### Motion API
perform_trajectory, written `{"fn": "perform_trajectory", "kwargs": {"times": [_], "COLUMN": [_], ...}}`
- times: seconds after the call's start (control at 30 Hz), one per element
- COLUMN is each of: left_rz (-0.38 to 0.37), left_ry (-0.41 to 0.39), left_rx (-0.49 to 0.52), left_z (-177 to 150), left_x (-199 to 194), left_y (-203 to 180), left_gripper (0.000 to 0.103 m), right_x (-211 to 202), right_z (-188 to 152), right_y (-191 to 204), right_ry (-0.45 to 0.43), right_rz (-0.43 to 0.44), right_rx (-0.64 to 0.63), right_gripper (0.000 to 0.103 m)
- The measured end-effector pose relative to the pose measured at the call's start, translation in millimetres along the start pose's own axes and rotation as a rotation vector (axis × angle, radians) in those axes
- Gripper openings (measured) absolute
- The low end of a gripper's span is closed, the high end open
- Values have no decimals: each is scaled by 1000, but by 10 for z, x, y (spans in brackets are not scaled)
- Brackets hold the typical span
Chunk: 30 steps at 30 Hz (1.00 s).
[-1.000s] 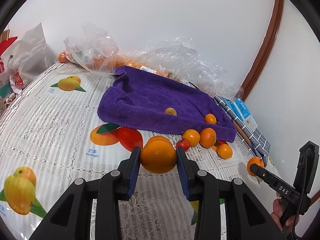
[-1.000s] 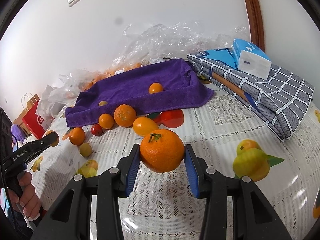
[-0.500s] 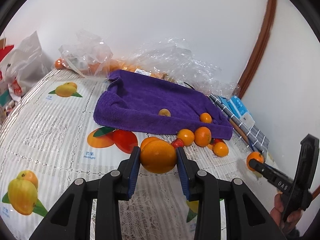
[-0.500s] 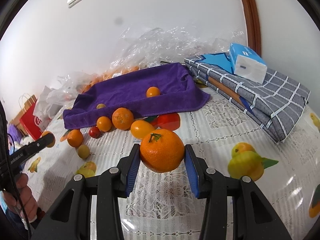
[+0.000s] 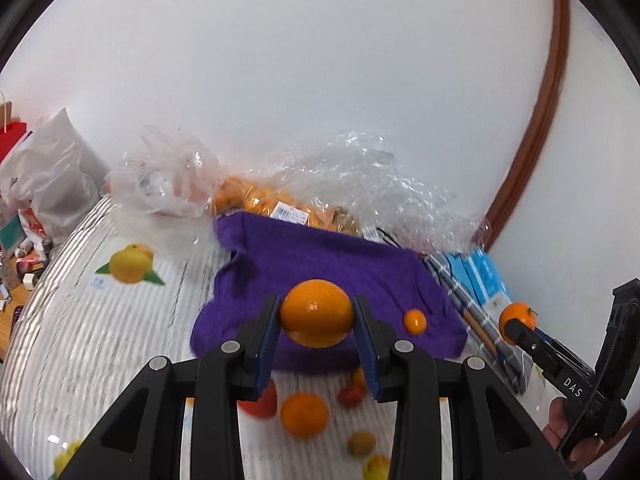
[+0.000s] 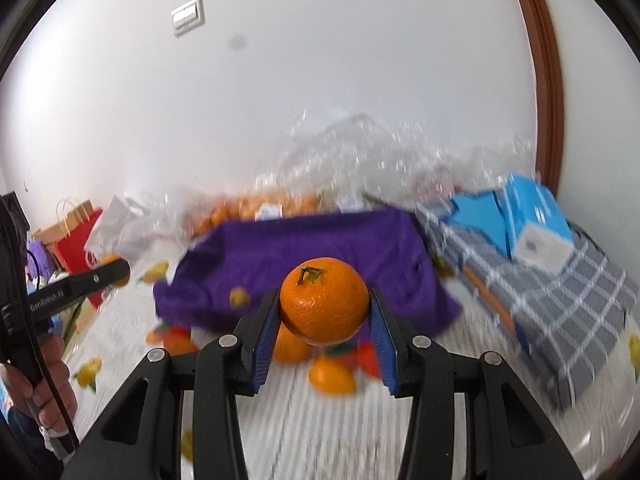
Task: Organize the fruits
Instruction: 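Carry both oranges over the purple towel with both tools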
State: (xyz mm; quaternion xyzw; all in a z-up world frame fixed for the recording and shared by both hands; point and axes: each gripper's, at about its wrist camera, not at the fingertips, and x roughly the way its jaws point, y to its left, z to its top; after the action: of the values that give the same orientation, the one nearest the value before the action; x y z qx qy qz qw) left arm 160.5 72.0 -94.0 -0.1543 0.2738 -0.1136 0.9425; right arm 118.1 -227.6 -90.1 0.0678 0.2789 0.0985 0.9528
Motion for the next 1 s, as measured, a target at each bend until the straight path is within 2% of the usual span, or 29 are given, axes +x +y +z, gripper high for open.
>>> {"fn": "perform_trajectory", "kwargs": {"times": [0.17, 0.33, 0.4, 0.63, 1.0], "left_rz": [-11, -3, -19, -6, -18], "left_ry": [-19, 12, 15, 75, 102], "left_rx": [11, 0, 6, -44, -44], "left_z": [148, 164, 113, -6, -92], "left_x": [307, 719, 827, 1031, 1148], "left_y": [-49, 26, 105, 339, 338], "left_gripper": [34, 34, 34, 34, 34], "right_x": [349, 774, 921, 1215, 1557], "right_z": [263, 385, 370, 238, 48], "right_y": [-99, -266, -353, -587, -786], "right_ry": [-18, -2, 7, 71, 169], "right_rz": [7, -3, -25, -50, 44], "right_rx": [20, 62, 86, 129, 247], "right_gripper": [43, 43, 43, 43, 43]}}
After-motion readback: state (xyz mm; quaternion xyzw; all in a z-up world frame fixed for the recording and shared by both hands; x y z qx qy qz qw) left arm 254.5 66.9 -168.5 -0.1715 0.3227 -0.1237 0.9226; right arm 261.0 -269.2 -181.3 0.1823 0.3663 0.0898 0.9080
